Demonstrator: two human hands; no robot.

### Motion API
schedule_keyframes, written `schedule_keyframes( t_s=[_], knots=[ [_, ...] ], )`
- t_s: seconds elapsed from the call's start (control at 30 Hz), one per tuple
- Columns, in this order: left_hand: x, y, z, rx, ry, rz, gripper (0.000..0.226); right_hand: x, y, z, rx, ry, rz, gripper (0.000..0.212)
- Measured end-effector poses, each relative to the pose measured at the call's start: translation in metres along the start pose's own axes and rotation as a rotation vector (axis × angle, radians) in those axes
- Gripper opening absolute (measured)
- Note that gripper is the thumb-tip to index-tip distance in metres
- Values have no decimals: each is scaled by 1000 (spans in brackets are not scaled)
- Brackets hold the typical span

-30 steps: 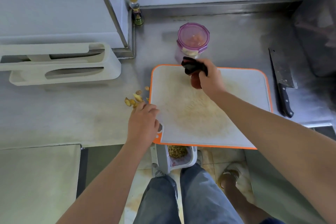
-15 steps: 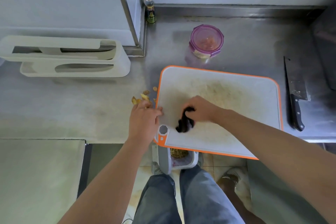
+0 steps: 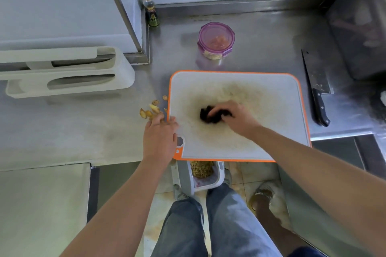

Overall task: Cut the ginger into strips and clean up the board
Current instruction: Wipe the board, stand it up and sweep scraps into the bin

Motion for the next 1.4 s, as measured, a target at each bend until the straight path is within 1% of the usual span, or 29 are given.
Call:
schedule_keyframes(
  t_s=[0.03, 0.1, 0.13, 0.17, 0.27, 0.3, 0.33, 0.37, 0.47, 0.5, 0.57, 0.63, 0.67, 0.7, 0.73, 0.77, 0.83, 0.87, 0.9, 0.93, 0.97, 1.03, 1.13, 1.17, 1.2, 1.27, 1.3, 1.33, 1.4],
  knots=[
    [0, -1, 0, 18, 12, 15, 37, 5, -8, 5, 102, -26, -14, 46],
    [0, -2, 1, 48, 63, 45, 38, 11, -20, 9, 301, -1, 16, 39],
    [0, -4, 1, 58, 90, 55, 38, 14, -23, 8, 337, 20, 37, 39],
    [0, -7, 0, 58, 112, 66, 36, 17, -23, 6, 296, 50, 52, 41],
    [3, -18, 0, 38, 173, 102, 32, 24, -7, 4, -74, 225, 46, 48],
    [4, -22, 0, 51, 194, 118, 34, 26, 2, 6, -154, 238, 23, 49],
    [5, -26, 1, 62, 199, 128, 36, 30, 10, 11, -182, 225, -4, 50],
    [6, -29, 2, 62, 201, 131, 38, 32, 16, 18, -163, 191, -29, 51],
    [8, -33, 4, 70, 217, 121, 46, 34, 20, 37, -7, -45, -81, 56],
    [8, -33, 4, 79, 226, 118, 48, 34, 15, 40, 52, -85, -103, 55],
    [9, -31, 5, 93, 239, 113, 50, 33, -3, 40, 229, -65, -125, 49],
    [9, -31, 5, 93, 231, 106, 49, 31, -27, 34, 396, -27, -54, 41],
    [8, -31, 5, 100, 227, 101, 48, 31, -38, 29, 456, -31, -3, 38],
    [7, -31, 6, 110, 227, 97, 48, 30, -45, 24, 481, -52, 37, 37],
    [5, -32, 7, 118, 230, 95, 47, 28, -49, 18, 448, -65, 74, 36],
    [4, -32, 7, 119, 234, 92, 46, 27, -51, 12, 353, -42, 118, 36],
    [0, -33, 8, 114, 254, 81, 46, 25, -49, 3, 56, 87, 174, 43],
    [-2, -34, 8, 115, 272, 74, 46, 24, -48, 1, -74, 128, 169, 46],
    [-4, -35, 8, 117, 285, 68, 47, 23, -48, 2, -146, 124, 159, 47],
    [-5, -36, 8, 121, 292, 66, 47, 22, -50, 7, -163, 76, 148, 49],
    [-6, -37, 7, 126, 294, 67, 47, 20, -55, 14, -137, 16, 139, 50],
    [-7, -40, 6, 133, 291, 73, 48, 20, -68, 28, -14, -43, 117, 49],
    [-8, -41, 5, 142, 297, 73, 51, 30, -86, 32, 210, 27, 144, 37],
    [-8, -41, 5, 143, 297, 74, 52, 33, -87, 30, 208, 88, 163, 35],
    [-7, -41, 5, 145, 297, 73, 52, 35, -85, 26, 146, 155, 186, 34],
    [-7, -42, 5, 155, 306, 65, 53, 35, -75, 18, -90, 264, 209, 39],
    [-7, -42, 5, 158, 316, 63, 54, 33, -67, 14, -200, 267, 196, 44],
    [-7, -42, 5, 158, 326, 63, 55, 30, -60, 14, -267, 225, 174, 49],
    [-6, -42, 5, 154, 335, 65, 56, 23, -48, 20, -283, 105, 166, 56]
  ],
)
Point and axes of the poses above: each hand's wrist, its own y-axis towards the middle knuckle, its own z-axis out of the palm, x = y × z, the point moved 1 cm from there along y, towards the middle knuckle, and after that the axes turned 7 degrees about -z, right-handed, at the moved point
